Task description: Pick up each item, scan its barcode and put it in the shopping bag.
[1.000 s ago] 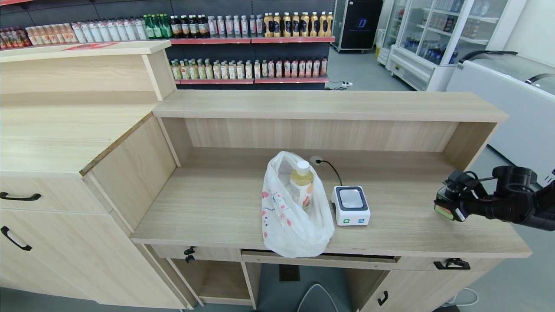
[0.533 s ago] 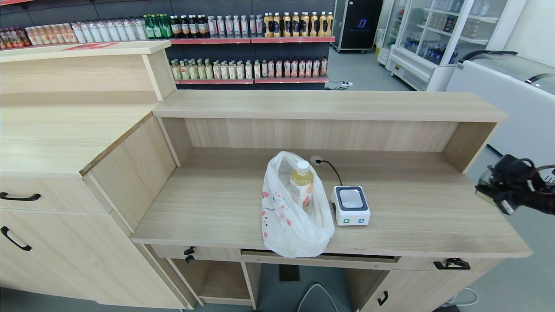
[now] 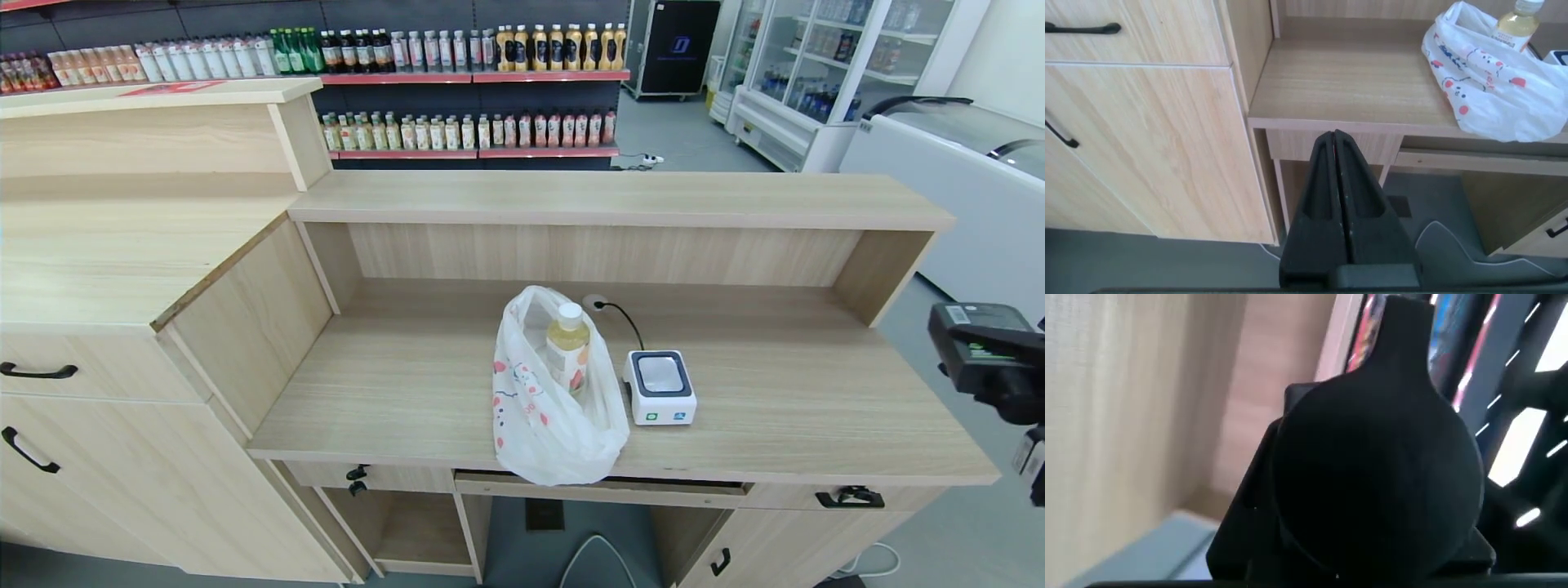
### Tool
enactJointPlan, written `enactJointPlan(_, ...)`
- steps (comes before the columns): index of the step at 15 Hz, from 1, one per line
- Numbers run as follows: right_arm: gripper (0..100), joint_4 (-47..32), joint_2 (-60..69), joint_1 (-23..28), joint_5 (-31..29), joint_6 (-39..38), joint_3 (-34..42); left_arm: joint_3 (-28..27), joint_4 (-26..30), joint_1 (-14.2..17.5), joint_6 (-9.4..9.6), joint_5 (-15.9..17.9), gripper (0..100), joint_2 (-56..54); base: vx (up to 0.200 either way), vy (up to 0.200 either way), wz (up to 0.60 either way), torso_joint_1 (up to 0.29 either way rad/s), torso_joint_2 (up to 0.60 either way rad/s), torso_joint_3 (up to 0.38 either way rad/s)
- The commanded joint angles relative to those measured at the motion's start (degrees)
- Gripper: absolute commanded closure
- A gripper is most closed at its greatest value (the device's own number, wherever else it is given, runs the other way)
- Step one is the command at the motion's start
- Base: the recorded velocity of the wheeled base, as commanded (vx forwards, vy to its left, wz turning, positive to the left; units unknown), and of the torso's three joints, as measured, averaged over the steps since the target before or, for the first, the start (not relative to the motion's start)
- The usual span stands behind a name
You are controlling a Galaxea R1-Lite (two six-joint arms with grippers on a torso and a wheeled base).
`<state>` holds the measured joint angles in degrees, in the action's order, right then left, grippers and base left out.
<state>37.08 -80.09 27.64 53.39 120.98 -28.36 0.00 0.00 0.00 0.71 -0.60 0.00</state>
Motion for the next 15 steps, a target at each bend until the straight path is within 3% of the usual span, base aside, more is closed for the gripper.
enactJointPlan(1, 100, -0.26, 4.24, -13.93, -1.01, 18.15, 2.25, 0.00, 0.00, 0.00, 0.00, -0.02, 100, 0.00, 0.000, 0.000, 0.00, 0.000, 0.00, 0.000)
enactJointPlan(4, 100, 0.62, 6.79, -30.01, -1.10, 27.47, 2.78, 0.00, 0.00, 0.00, 0.00, -0.02, 100, 0.00, 0.000, 0.000, 0.00, 0.000, 0.00, 0.000)
enactJointPlan(5, 100, 2.12, 7.41, -33.70, -1.19, 27.56, 2.78, 0.00, 0.00, 0.00, 0.00, -0.02, 100, 0.00, 0.000, 0.000, 0.00, 0.000, 0.00, 0.000)
enactJointPlan(6, 100, 7.65, 8.20, -41.17, -2.42, 27.56, 2.95, 0.00, 0.00, 0.00, 0.00, -0.02, 100, 0.00, 0.000, 0.000, 0.00, 0.000, 0.00, 0.000)
enactJointPlan(7, 100, 9.32, 8.29, -42.84, -2.86, 27.47, 3.04, 0.00, 0.00, 0.00, 0.00, -0.02, 100, 0.00, 0.000, 0.000, 0.00, 0.000, 0.00, 0.000)
enactJointPlan(8, 100, 13.37, 8.29, -47.76, -4.26, 27.29, 2.95, 0.00, 0.00, 0.00, 0.00, -0.02, 100, 0.00, 0.000, 0.000, 0.00, 0.000, 0.00, 0.000)
enactJointPlan(13, 100, 14.95, 5.91, -58.40, -4.88, 27.64, 3.75, 0.00, 0.00, 0.00, 0.00, -0.02, 100, 0.00, 0.000, 0.000, 0.00, 0.000, 0.00, 0.000)
enactJointPlan(15, 100, 14.95, 5.03, -60.07, -5.05, 26.94, 3.48, 0.00, 0.00, 0.00, 0.00, -0.02, 100, 0.00, 0.000, 0.000, 0.00, 0.000, 0.00, 0.000)
